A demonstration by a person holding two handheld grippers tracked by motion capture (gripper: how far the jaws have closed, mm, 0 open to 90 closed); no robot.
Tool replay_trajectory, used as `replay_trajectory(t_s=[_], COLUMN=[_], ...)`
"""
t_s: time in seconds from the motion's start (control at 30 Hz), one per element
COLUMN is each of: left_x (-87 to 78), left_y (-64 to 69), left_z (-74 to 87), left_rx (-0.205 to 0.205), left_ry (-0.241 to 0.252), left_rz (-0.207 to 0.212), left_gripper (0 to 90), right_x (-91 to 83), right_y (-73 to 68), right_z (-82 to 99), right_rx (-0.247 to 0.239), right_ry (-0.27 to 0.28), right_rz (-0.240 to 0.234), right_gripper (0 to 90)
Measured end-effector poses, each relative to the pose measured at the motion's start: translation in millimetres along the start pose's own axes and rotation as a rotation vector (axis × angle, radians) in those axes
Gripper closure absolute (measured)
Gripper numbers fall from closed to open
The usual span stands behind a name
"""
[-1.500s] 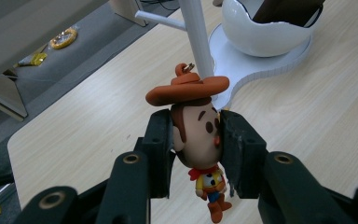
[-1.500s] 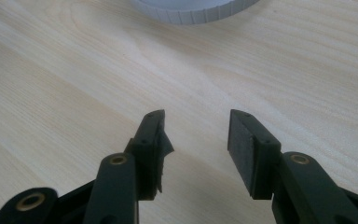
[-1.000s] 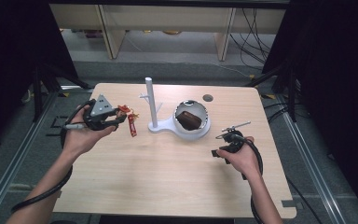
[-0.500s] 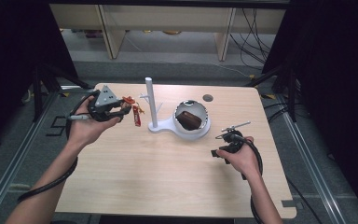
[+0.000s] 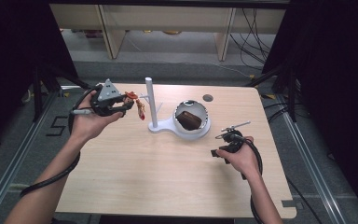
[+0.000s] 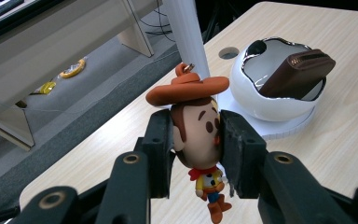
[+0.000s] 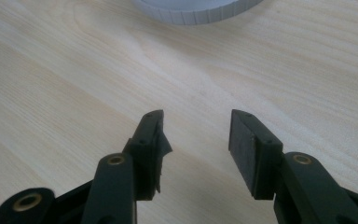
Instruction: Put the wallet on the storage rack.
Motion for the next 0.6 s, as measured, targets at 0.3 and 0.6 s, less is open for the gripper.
replay_trajectory(t_s=[0.3,0.6], left_x=[4.8,7.2], left_y=[-0.4,4.3], left_z=[-6.1,-9.8], left_rx=[0.016,0.021], left_ry=[-0.003,0.005], left_rz=[0.005,0.013], left_gripper=[64.7,64.7], right_x=[-0.1,-1.3], right_y=[-0.4,0.0], right_z=[-0.4,-1.2], right_rx=[0.007,-0.004], right_ry=[0.0,0.004], right_rz=[0.0,0.001], right_gripper=[55.8,55.8])
Point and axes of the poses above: each handheld gripper's, and its own axes: x roughly forward along the jaws, z roughly out of its underside, y roughly to its right, the point moved 1 cm from there along x, roughly forward along the jaws, and after that the axes turned 1 degree about -x, right-handed, at the moved point
